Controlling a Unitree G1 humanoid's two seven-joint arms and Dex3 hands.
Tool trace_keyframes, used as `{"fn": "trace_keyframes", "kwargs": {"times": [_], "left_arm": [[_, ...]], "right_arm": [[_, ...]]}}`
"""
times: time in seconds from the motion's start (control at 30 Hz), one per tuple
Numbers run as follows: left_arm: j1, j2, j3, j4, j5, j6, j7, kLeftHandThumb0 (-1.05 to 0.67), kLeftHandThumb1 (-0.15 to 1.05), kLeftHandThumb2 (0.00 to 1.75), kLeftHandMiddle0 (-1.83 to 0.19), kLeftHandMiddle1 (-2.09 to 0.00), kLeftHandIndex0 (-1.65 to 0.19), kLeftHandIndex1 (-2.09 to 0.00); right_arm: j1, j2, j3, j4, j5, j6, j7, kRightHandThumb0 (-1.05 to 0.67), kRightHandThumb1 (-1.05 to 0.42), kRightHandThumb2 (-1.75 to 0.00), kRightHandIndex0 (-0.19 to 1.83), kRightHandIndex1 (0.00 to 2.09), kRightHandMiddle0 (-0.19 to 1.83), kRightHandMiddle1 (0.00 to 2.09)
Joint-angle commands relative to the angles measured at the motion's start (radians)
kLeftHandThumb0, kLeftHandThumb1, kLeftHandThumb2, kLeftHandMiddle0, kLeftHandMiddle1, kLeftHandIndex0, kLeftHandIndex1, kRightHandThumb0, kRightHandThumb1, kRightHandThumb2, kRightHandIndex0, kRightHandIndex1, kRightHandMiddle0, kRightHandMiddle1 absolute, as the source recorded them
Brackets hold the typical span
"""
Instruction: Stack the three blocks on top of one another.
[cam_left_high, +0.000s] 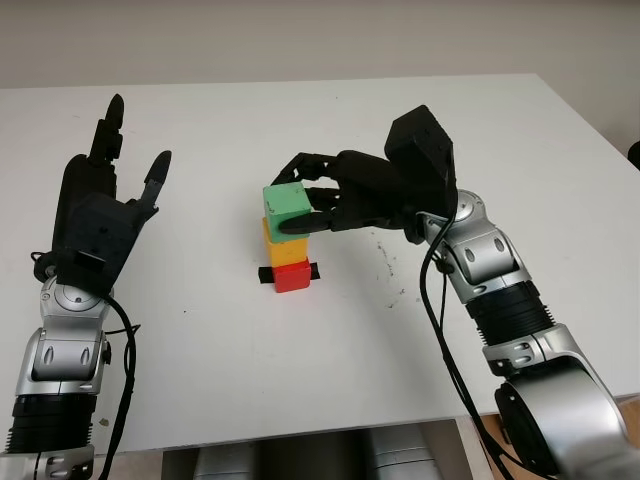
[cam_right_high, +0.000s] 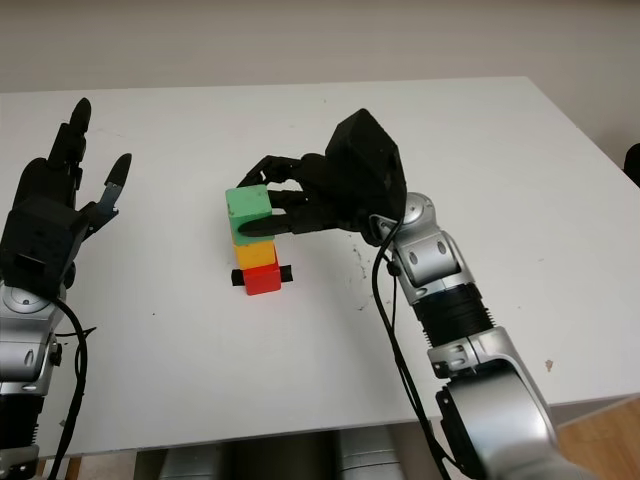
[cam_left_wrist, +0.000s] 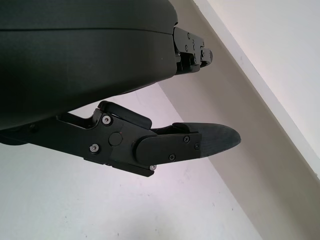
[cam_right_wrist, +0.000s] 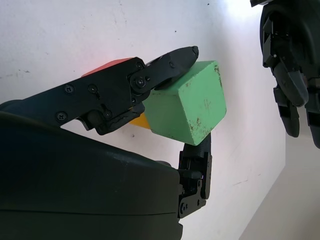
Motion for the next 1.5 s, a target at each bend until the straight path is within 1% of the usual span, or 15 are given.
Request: {"fn": "trace_keyframes", "kwargs": {"times": [0.0,0.27,0.33,0.4,0.47,0.57,0.6,0.7,0.8,0.93,1.03,1.27,1.37,1.43,1.47], "left_arm": [[0.000,0.002,0.004,-0.017,-0.001,-0.001,0.002,-0.68,1.05,0.50,0.03,-0.05,-0.05,-0.06],[-0.004,0.002,0.006,-0.010,-0.009,-0.009,-0.002,-0.68,1.05,0.49,0.03,-0.05,-0.05,-0.06],[-0.004,0.003,0.005,-0.009,-0.010,-0.008,-0.002,-0.68,1.05,0.49,0.03,-0.05,-0.06,-0.06],[-0.005,0.005,0.004,-0.008,-0.009,-0.007,-0.001,-0.68,1.05,0.49,0.03,-0.05,-0.05,-0.06],[-0.006,0.006,0.003,-0.005,-0.007,-0.009,0.001,-0.68,1.05,0.49,0.03,-0.05,-0.05,-0.05],[-0.007,0.006,0.002,-0.002,-0.004,-0.011,0.001,-0.67,1.05,0.49,0.03,-0.05,-0.05,-0.06],[-0.007,0.006,0.002,-0.002,-0.005,-0.012,0.000,-0.67,1.05,0.49,0.03,-0.05,-0.05,-0.06],[-0.007,0.005,0.002,-0.005,-0.007,-0.011,0.000,-0.67,1.05,0.49,0.03,-0.05,-0.05,-0.05],[-0.006,0.004,0.002,-0.007,-0.007,-0.007,0.000,-0.67,1.05,0.49,0.03,-0.05,-0.05,-0.05],[-0.006,0.004,0.000,-0.009,-0.004,-0.002,-0.001,-0.67,1.05,0.49,0.03,-0.05,-0.05,-0.05],[-0.005,0.003,-0.001,-0.009,-0.004,-0.003,-0.001,-0.66,1.05,0.50,0.04,-0.05,-0.04,-0.05],[0.001,0.001,-0.002,-0.010,0.001,-0.005,0.004,-0.67,1.05,0.50,0.04,-0.05,-0.04,-0.05],[0.013,-0.002,0.006,-0.014,0.000,-0.013,0.011,-0.67,1.05,0.50,0.04,-0.05,-0.04,-0.05],[0.027,-0.005,0.010,-0.024,-0.004,-0.020,0.014,-0.67,1.05,0.51,0.04,-0.05,-0.04,-0.05],[0.032,-0.005,0.011,-0.029,-0.004,-0.023,0.015,-0.67,1.05,0.52,0.04,-0.05,-0.04,-0.05]], "right_arm": [[-0.013,0.004,-0.004,0.016,-0.001,-0.012,-0.001,-0.49,-0.91,-0.05,0.27,0.06,0.40,1.59],[-0.015,-0.003,0.006,0.025,-0.012,-0.036,0.015,-0.53,-0.91,-0.06,0.27,0.06,0.38,1.60],[-0.014,-0.003,0.003,0.024,-0.011,-0.036,0.023,-0.54,-0.91,-0.05,0.27,0.06,0.33,1.55],[-0.014,-0.003,0.000,0.023,-0.007,-0.026,0.035,-0.55,-0.90,-0.05,0.25,0.05,0.26,1.43],[-0.015,-0.009,0.003,0.013,-0.007,-0.007,0.050,-0.58,-0.90,-0.05,0.22,0.04,0.22,1.26],[-0.017,-0.017,0.001,0.009,0.005,-0.009,0.092,-0.64,-0.90,-0.05,0.09,0.02,0.12,0.85],[-0.017,-0.019,-0.003,0.009,0.013,-0.009,0.107,-0.67,-0.90,-0.05,-0.01,0.02,0.06,0.65],[-0.018,-0.030,-0.011,0.010,0.039,-0.037,0.162,-0.74,-0.89,-0.05,-0.16,0.01,-0.10,0.33],[-0.017,-0.048,-0.012,-0.002,0.064,-0.109,0.233,-0.83,-0.88,-0.05,-0.19,0.00,-0.18,0.06],[-0.013,-0.063,-0.019,-0.018,0.080,-0.173,0.272,-0.92,-0.88,-0.05,-0.19,0.00,-0.19,0.00],[-0.010,-0.069,-0.026,-0.037,0.075,-0.237,0.270,-0.93,-0.89,-0.06,-0.19,0.00,-0.19,0.00],[-0.007,-0.080,-0.081,-0.036,0.063,-0.311,0.157,-1.00,-0.90,-0.06,-0.19,0.00,-0.19,0.00],[-0.016,-0.084,-0.151,0.018,0.090,-0.309,0.088,-1.03,-0.99,-0.09,-0.19,0.00,-0.19,0.00],[0.004,-0.075,-0.203,0.017,0.103,-0.296,0.001,-0.96,-1.03,-0.51,-0.19,0.00,-0.19,0.00],[0.011,-0.070,-0.219,0.015,0.108,-0.294,-0.030,-0.94,-1.04,-0.59,-0.19,0.00,-0.19,0.00]]}}
